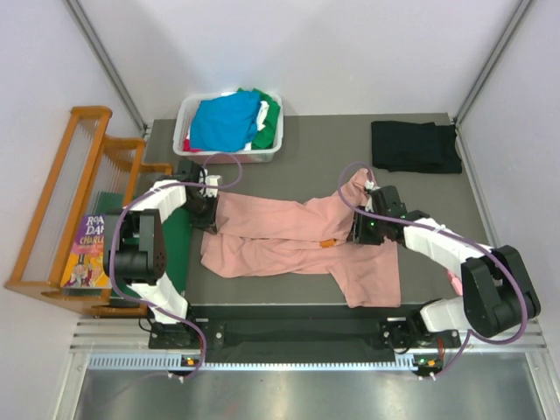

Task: Fold and stack the t-shirts
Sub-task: Flatten the tshirt out

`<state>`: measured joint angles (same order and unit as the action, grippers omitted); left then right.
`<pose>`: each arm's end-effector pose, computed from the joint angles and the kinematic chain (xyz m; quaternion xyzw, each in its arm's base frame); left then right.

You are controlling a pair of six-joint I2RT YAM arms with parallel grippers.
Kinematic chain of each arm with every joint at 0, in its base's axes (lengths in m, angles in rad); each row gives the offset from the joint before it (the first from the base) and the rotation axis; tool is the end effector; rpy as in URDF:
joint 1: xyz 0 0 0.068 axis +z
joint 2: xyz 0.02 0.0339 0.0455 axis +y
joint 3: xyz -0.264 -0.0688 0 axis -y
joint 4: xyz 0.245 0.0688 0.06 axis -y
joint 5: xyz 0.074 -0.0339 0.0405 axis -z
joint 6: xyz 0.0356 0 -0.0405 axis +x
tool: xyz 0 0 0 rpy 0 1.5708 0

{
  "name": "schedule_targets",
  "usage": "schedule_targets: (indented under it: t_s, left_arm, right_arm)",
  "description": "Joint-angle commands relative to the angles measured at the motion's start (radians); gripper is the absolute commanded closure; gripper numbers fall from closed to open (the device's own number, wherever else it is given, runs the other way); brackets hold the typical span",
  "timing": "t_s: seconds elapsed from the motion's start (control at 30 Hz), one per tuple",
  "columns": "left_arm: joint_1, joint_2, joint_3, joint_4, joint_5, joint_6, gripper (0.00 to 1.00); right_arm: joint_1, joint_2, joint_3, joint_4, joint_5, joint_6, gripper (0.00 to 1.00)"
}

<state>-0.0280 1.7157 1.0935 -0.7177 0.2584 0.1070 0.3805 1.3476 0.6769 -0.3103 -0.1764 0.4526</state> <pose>0.3166 -0.0180 0.1752 0.0812 0.9818 -0.1234 0.1192 0.2311 0.0992 0.1751 0.0088 0.9534 0.1942 0.2307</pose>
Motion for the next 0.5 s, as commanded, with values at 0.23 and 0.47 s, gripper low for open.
schedule_targets:
  t_s: [0.23, 0.47]
  left_arm:
    - [0.003, -0.047, -0.010, 0.009, 0.022, 0.014, 1.00]
    - [0.003, -0.054, 0.017, -0.002, 0.021, 0.016, 1.00]
  right_arm:
    - [0.012, 0.022, 0.069, 0.019, 0.023, -0.035, 1.00]
    - [0.014, -0.019, 0.055, 0.013, 0.023, -0.032, 1.00]
